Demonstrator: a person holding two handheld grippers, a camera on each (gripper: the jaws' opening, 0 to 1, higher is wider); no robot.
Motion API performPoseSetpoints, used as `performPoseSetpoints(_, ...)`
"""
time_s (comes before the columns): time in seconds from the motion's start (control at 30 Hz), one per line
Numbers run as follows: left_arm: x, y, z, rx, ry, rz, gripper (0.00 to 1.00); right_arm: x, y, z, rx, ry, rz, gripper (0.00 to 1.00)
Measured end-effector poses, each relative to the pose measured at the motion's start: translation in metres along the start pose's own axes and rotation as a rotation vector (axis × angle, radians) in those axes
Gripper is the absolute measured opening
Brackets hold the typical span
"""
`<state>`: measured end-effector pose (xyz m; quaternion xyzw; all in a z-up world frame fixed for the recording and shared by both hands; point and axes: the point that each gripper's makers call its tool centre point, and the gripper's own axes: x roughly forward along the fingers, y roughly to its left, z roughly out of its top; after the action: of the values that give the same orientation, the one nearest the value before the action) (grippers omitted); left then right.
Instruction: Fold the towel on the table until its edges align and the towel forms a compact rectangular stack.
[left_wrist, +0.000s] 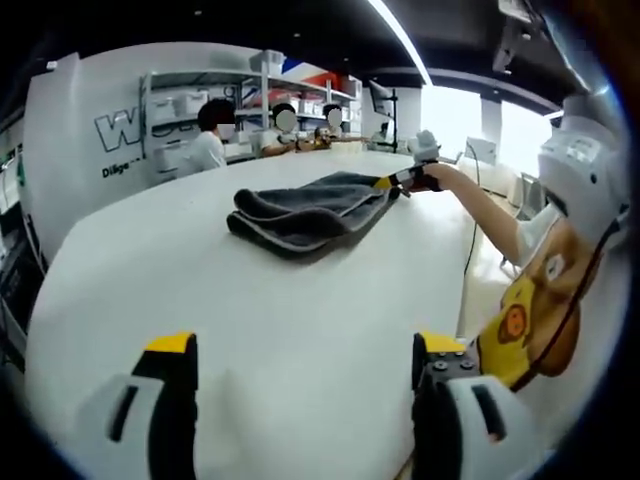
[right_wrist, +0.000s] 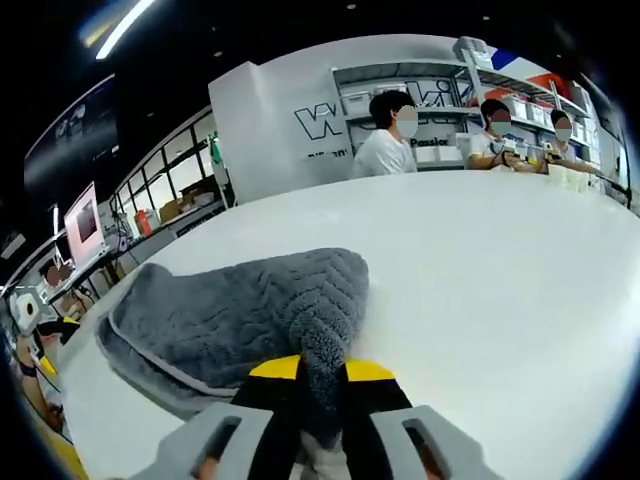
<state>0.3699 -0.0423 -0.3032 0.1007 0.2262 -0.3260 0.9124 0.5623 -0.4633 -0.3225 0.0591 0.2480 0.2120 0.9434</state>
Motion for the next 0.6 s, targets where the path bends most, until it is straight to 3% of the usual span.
performPoseSetpoints(0.17, 0.005, 0.0, 0.01, 0.022, -0.004, -0.012, 0.93, -0.002, 0.001, -0.001, -0.018, 0.001, 0.002, 0.19)
performPoseSetpoints(0.27, 0.01, -0.005, 0.02, 0.038, -0.018, -0.067, 0.92, -0.005, 0.001, -0.001, -0.054, -0.007, -0.005, 0.23)
performPoseSetpoints(0.6, 0.032, -0.007, 0.054, 0.076, -0.028, -0.158, 0.94, -0.014, 0.012, 0.002, -0.126, -0.023, 0.029, 0.44)
